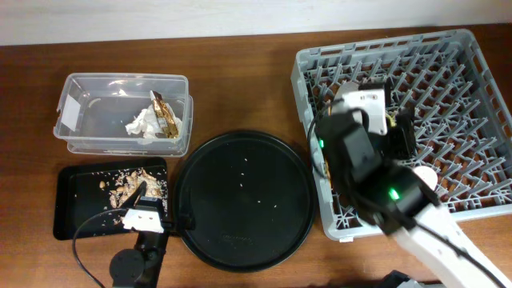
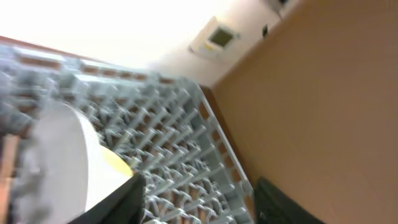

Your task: Sort waste into correct bins and load items into the dishwasher rack

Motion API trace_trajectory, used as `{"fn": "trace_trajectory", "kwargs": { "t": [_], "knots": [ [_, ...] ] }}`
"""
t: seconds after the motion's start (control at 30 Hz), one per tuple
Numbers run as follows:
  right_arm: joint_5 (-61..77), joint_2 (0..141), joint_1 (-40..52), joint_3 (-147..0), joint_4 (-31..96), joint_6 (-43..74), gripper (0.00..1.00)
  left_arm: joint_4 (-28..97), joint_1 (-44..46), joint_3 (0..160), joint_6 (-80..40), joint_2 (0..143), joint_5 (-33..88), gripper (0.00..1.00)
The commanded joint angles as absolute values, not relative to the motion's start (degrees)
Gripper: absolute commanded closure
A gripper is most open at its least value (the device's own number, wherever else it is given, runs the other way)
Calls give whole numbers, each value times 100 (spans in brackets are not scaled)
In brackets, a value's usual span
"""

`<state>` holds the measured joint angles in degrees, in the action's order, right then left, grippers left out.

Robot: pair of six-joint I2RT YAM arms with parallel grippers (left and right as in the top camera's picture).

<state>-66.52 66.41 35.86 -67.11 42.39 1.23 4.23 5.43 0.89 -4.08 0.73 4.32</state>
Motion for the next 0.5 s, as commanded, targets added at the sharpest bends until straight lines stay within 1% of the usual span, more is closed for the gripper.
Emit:
{"fn": "trace_trajectory", "kwargs": {
  "t": [0.0, 0.03, 0.07, 0.1, 0.2, 0.3, 0.47],
  "knots": [
    [-6316, 5861, 4709, -6860, 4508, 196, 28, 414, 513, 49, -336, 36, 473, 1],
    [-6141, 5666, 5070, -6860, 4558, 259, 20, 414, 513, 49, -336, 36, 473, 1],
    [-5944, 5450, 5457, -6860, 4571, 471, 9, 414, 513, 49, -336, 36, 473, 1],
    [-5734, 5286, 5739, -6860, 4569, 580, 1, 414, 513, 49, -336, 36, 473, 1],
    [-4716, 4711, 6506, -6860, 4560, 864, 1, 414, 513, 49, -336, 36, 471, 1],
    [-4021, 4377, 6879, -6860, 4442, 864, 1, 414, 513, 49, -336, 36, 473, 1],
    [-3964, 4088, 7011, -6860, 4866, 777, 1, 414, 513, 49, -336, 36, 473, 1]
  ]
}}
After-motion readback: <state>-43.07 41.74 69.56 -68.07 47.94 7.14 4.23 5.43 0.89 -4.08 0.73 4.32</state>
